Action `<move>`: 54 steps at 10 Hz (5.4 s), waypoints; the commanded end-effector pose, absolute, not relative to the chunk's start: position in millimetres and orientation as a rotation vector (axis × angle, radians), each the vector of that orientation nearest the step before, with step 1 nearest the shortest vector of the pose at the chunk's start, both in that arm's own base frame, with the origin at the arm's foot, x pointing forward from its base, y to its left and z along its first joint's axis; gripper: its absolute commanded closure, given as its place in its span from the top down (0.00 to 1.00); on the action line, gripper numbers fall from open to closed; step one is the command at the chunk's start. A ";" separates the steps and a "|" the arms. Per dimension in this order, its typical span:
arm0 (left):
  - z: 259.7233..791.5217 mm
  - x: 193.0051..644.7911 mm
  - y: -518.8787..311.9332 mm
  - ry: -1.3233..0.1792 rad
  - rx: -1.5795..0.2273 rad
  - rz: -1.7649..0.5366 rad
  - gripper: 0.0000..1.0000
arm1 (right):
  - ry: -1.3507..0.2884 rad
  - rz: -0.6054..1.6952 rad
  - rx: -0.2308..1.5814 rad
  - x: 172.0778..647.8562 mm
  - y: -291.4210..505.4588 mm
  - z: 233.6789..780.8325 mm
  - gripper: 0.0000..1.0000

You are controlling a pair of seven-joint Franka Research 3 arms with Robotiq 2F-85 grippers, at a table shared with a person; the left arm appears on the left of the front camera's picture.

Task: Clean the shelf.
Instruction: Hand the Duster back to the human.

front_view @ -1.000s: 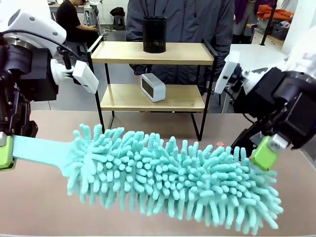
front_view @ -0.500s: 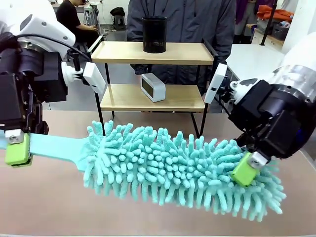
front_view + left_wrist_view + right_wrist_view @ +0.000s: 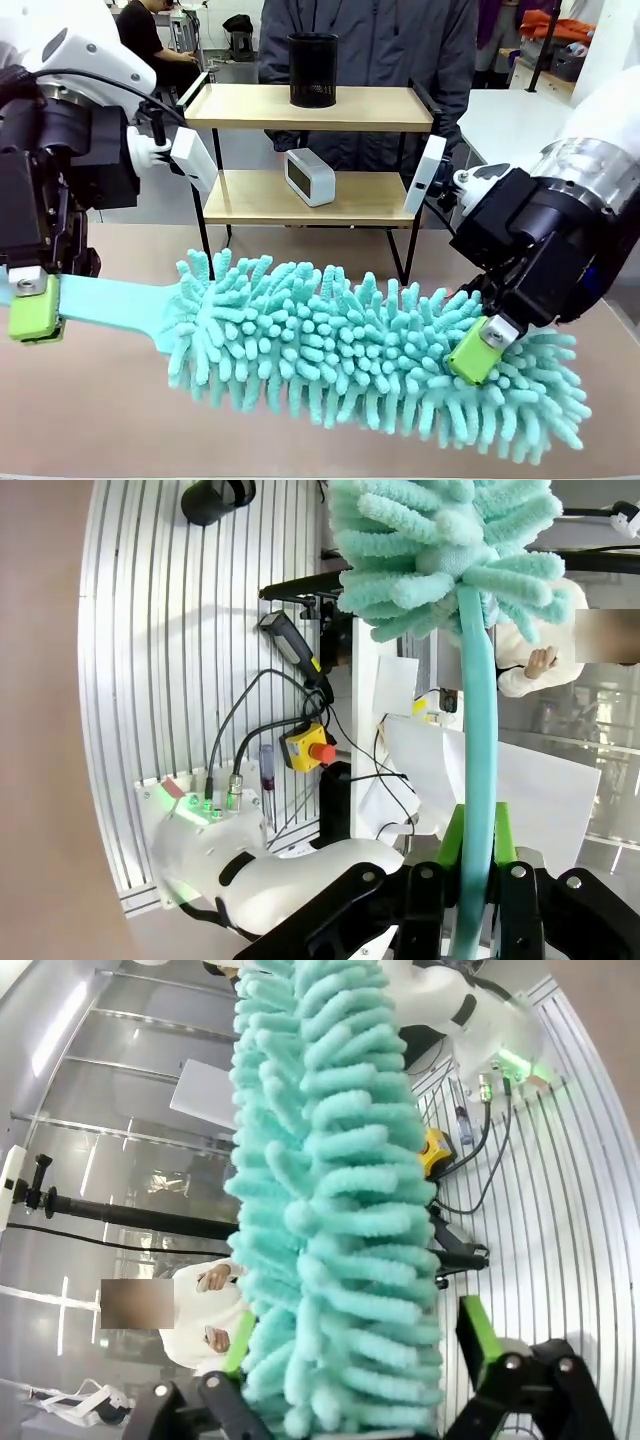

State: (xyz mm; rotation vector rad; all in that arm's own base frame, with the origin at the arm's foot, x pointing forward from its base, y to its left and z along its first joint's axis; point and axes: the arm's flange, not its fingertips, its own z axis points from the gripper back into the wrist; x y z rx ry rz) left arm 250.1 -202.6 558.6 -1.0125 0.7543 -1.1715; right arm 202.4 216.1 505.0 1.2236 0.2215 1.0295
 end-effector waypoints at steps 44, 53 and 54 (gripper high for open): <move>570.8 280.7 119.7 -0.882 -1.272 0.180 1.00 | -0.325 -0.365 1.343 316.5 -170.0 355.8 0.13; 570.8 280.7 119.7 -0.882 -1.272 0.180 1.00 | -0.307 -0.346 1.345 312.3 -175.2 356.2 0.80; 570.8 280.7 119.7 -0.882 -1.272 0.180 1.00 | -0.306 -0.341 1.344 312.2 -175.1 357.6 1.00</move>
